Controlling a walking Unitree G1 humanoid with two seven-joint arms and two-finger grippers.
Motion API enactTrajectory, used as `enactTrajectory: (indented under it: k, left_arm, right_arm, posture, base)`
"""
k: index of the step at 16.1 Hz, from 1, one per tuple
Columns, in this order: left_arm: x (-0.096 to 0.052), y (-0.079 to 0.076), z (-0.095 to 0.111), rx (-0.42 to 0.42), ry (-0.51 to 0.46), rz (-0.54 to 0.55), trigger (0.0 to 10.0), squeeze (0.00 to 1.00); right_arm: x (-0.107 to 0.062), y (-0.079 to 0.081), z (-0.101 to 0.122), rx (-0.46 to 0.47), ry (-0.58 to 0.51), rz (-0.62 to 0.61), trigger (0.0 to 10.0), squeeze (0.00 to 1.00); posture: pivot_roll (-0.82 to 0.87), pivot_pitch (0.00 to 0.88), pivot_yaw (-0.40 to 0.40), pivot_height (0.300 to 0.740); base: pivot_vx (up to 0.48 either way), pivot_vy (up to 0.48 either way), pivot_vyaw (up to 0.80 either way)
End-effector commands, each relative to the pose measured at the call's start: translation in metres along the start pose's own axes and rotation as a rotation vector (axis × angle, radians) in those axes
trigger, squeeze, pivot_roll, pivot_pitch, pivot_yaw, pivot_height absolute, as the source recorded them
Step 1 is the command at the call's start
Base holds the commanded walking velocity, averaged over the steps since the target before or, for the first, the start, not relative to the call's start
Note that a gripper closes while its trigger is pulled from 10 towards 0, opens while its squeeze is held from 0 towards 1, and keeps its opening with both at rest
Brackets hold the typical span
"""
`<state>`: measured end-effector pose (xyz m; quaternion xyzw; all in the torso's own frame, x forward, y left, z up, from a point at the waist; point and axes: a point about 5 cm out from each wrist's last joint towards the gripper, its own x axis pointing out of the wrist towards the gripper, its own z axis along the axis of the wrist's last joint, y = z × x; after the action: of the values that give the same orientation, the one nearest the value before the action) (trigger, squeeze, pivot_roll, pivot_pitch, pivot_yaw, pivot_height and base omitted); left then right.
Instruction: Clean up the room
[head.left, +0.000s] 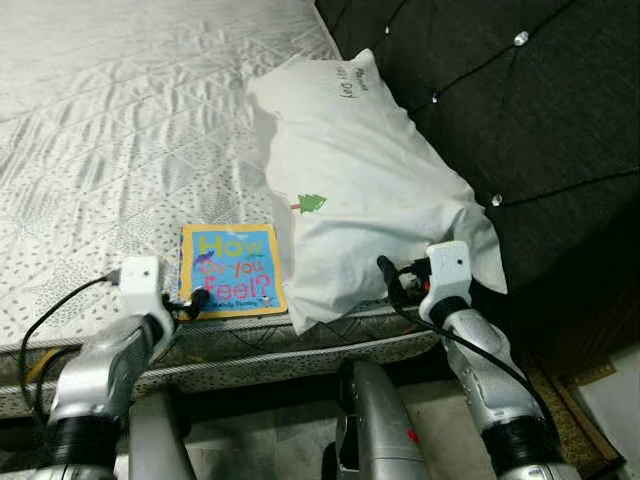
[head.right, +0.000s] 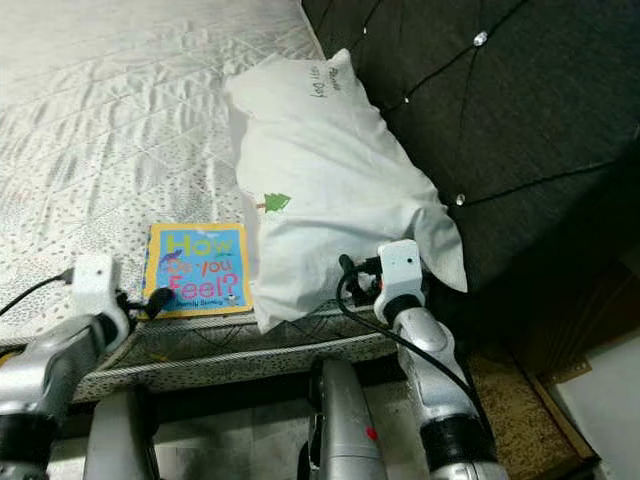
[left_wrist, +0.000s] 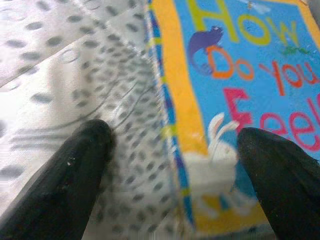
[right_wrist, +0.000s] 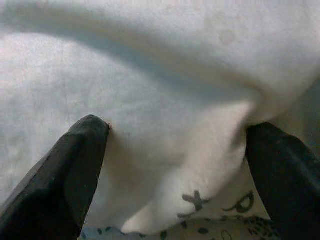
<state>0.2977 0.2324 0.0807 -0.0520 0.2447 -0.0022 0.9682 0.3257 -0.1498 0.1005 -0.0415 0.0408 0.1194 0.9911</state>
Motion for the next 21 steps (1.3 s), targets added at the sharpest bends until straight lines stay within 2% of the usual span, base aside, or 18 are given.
enactTrajectory:
  k: [1,4,6,8,10,12,13,14,16,17,18,21]
  left_arm:
    - [-0.005,0.001,-0.004,-0.002,0.010,0.009,10.0,1.00]
    - [-0.024,0.006,-0.012,-0.013,-0.026,0.087,10.0,1.00]
    - [-0.033,-0.001,-0.006,0.009,-0.129,0.116,10.0,1.00]
    - [-0.036,-0.007,0.012,-0.049,-0.273,0.141,10.0,1.00]
    - [-0.037,-0.015,0.026,-0.068,-0.381,0.132,10.0,1.00]
    - [-0.038,-0.024,0.043,-0.067,-0.502,0.126,10.0,1.00]
    - [-0.042,-0.031,0.056,-0.023,-0.608,0.126,10.0,1.00]
    - [-0.043,-0.035,0.062,-0.018,-0.666,0.133,10.0,1.00]
    - [-0.042,-0.038,0.067,-0.006,-0.703,0.137,10.0,1.00]
    - [-0.042,-0.040,0.069,0.008,-0.720,0.129,10.0,0.73]
    - [-0.041,-0.043,0.070,0.037,-0.734,0.126,10.0,0.00]
    - [-0.039,-0.050,0.078,0.049,-0.763,0.133,10.0,0.00]
  right_arm:
    - [0.001,-0.003,0.001,0.008,-0.004,-0.008,10.0,0.00]
    - [0.007,-0.003,0.003,0.017,-0.014,-0.012,10.0,0.00]
    - [0.013,-0.004,0.007,0.027,-0.034,-0.020,10.0,0.00]
    - [0.022,-0.002,0.015,0.046,-0.063,-0.022,10.0,0.00]
    - [0.027,-0.004,0.021,0.080,-0.079,-0.037,10.0,0.00]
    - [0.033,-0.007,0.029,0.127,-0.096,-0.057,10.0,0.00]
    - [0.036,-0.010,0.037,0.197,-0.133,-0.069,10.0,0.00]
    - [0.037,-0.012,0.045,0.226,-0.173,-0.078,10.0,0.00]
    - [0.038,-0.014,0.055,0.244,-0.219,-0.087,10.0,0.00]
    - [0.039,-0.014,0.058,0.253,-0.236,-0.090,10.0,0.00]
    - [0.039,-0.014,0.061,0.258,-0.249,-0.092,10.0,0.00]
    - [0.041,-0.011,0.074,0.280,-0.287,-0.088,10.0,0.00]
  posture:
    - [-0.01,0.053,-0.140,0.522]
    - [0.01,0.035,-0.135,0.522]
    - [0.03,0.015,-0.129,0.522]
    - [0.04,0.000,-0.118,0.522]
    - [0.04,0.000,-0.108,0.522]
    - [0.04,0.000,-0.103,0.522]
    - [0.03,0.000,-0.094,0.522]
    - [0.02,0.000,-0.084,0.522]
    - [0.00,0.000,-0.076,0.527]
    - [0.00,0.000,-0.074,0.537]
    - [-0.01,0.000,-0.072,0.552]
    - [-0.03,0.000,-0.065,0.592]
  base:
    - [0.000,0.000,0.00]
    - [0.000,0.000,0.00]
    - [0.000,0.000,0.00]
    - [0.000,0.000,0.00]
    - [0.000,0.000,0.00]
    - [0.000,0.000,0.00]
    - [0.000,0.000,0.00]
    - [0.000,0.000,0.00]
    - [0.000,0.000,0.00]
    - [0.000,0.000,0.00]
    - [0.000,0.000,0.00]
    - [0.000,0.000,0.00]
